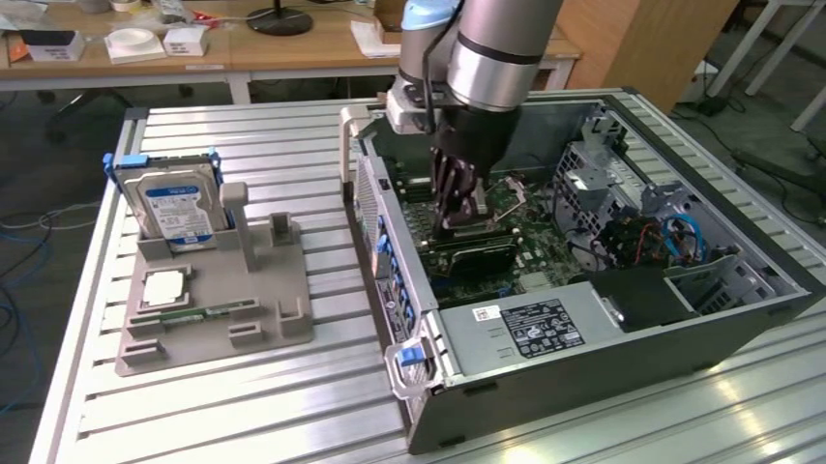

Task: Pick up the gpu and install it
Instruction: 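Press down on the gpu until it lock into place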

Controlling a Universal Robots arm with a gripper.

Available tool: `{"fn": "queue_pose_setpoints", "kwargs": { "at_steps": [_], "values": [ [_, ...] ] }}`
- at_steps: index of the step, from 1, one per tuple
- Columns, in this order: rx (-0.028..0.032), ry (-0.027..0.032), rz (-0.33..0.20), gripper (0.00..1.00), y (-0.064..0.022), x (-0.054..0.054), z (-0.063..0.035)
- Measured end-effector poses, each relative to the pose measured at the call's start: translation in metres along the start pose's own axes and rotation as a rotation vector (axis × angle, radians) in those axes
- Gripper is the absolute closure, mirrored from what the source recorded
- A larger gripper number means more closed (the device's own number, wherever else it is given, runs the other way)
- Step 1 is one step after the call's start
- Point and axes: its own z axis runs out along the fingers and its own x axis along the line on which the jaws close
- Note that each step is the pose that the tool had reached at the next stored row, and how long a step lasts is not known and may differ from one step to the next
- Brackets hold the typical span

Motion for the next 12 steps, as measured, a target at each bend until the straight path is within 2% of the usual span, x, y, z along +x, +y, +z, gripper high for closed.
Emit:
{"fn": "queue_pose_setpoints", "kwargs": {
  "at_steps": [3, 4, 5, 12],
  "values": [
    [0.0556, -0.0016, 0.003, 0.9, 0.0015, 0.0, 0.0004],
    [0.0716, -0.0019, 0.004, 0.9, 0.0026, 0.0, 0.0006],
    [0.0812, -0.0022, 0.005, 0.9, 0.0038, 0.0, 0.001],
    [0.0816, -0.0022, 0.005, 0.9, 0.0038, 0.0, 0.001]
  ]
}}
